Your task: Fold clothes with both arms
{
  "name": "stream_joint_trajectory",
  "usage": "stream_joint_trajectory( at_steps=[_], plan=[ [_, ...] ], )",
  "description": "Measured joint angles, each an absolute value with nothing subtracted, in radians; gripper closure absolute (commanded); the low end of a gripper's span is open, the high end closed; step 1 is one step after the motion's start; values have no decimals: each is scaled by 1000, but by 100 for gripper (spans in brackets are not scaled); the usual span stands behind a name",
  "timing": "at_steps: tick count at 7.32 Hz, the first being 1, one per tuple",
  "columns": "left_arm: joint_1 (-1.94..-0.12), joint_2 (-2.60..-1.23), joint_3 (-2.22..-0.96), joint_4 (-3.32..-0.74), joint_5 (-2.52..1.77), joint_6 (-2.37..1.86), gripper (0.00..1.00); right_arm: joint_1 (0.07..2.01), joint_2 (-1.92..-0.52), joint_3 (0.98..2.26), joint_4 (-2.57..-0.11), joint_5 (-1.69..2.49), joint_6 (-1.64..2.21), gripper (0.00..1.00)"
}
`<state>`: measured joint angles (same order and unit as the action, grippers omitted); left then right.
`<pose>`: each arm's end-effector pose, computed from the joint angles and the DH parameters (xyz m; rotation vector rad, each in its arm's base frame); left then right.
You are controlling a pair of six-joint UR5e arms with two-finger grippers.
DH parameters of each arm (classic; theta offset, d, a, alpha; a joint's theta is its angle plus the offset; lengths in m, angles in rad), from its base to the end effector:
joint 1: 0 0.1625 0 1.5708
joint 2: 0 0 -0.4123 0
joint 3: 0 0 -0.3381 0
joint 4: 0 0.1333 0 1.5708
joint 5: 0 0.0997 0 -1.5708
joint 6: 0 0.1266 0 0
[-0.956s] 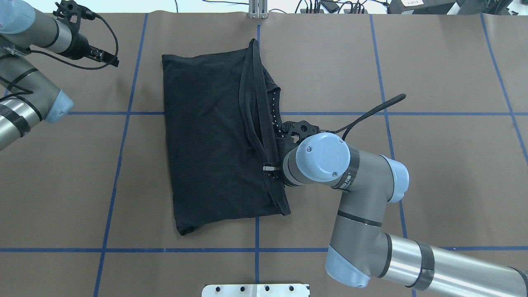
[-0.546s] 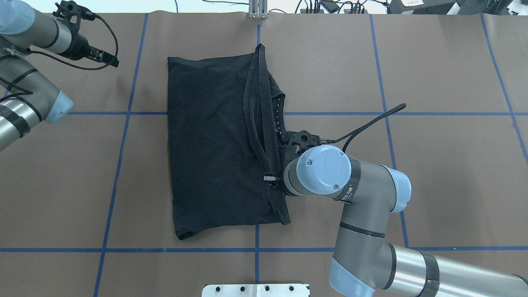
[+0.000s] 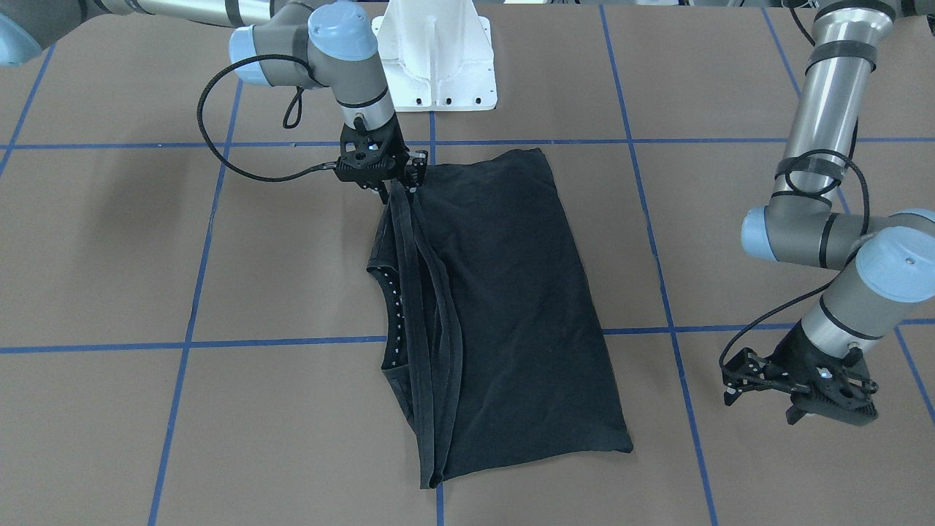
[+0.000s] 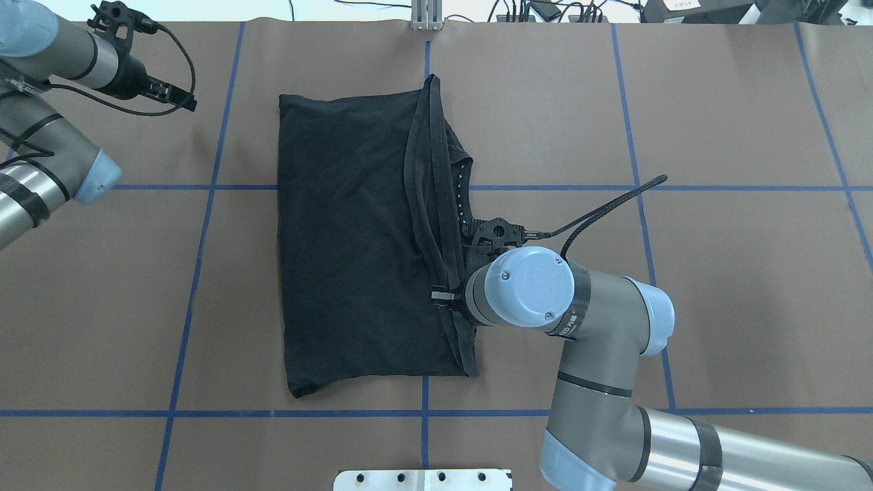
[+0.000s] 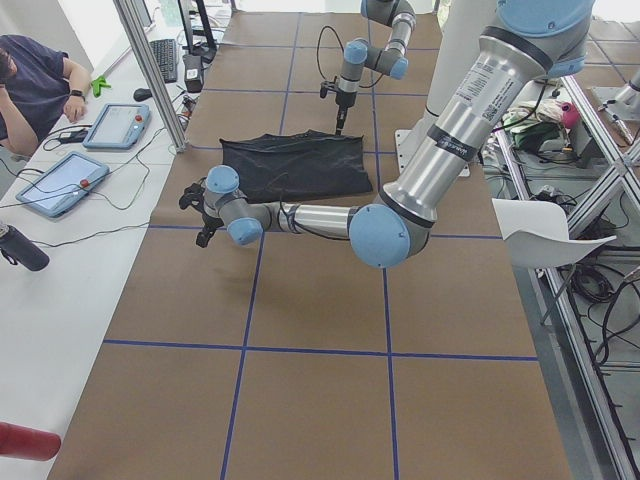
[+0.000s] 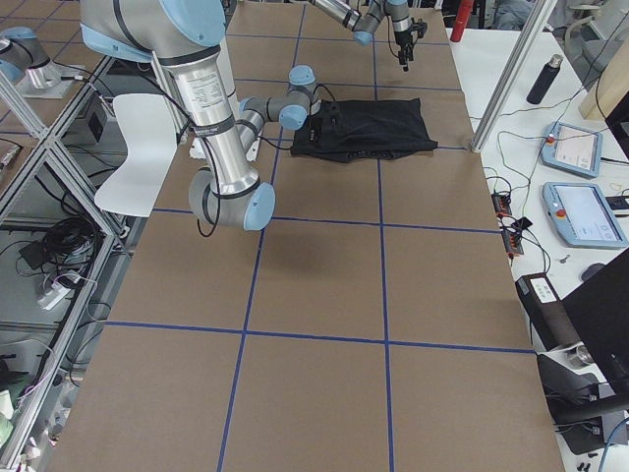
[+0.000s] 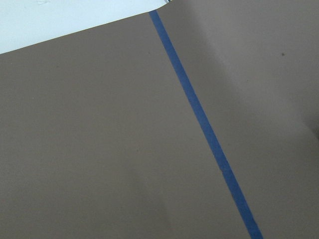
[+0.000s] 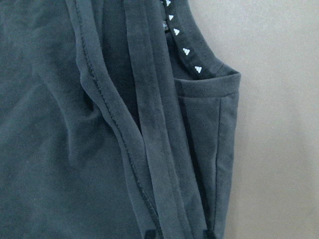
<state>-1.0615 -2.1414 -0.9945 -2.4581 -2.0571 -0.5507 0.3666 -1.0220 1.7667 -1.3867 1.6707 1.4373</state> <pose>0.2817 -0.6565 0.5056 0.5153 0.8279 0.1762 -0.5395 -0.3364 0.2807 0.1401 -0.9232 0.1695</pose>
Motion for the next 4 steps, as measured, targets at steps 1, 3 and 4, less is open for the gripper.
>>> stream_joint_trajectory(
  at_steps=[1, 3, 4],
  plan=[
    [-1061, -2141, -995, -2458, -2057, -551, 0, 382, -1010, 1754, -1388, 1669, 1424, 0],
    [-1062, -2140, -995, -2458, -2057, -551, 0, 423, -908, 1629, -1389, 1667, 1378, 0],
    [-1061, -2139, -997, -2459, -2058, -551, 0, 449, -836, 1535, -1396, 1668, 1354, 0]
  ],
)
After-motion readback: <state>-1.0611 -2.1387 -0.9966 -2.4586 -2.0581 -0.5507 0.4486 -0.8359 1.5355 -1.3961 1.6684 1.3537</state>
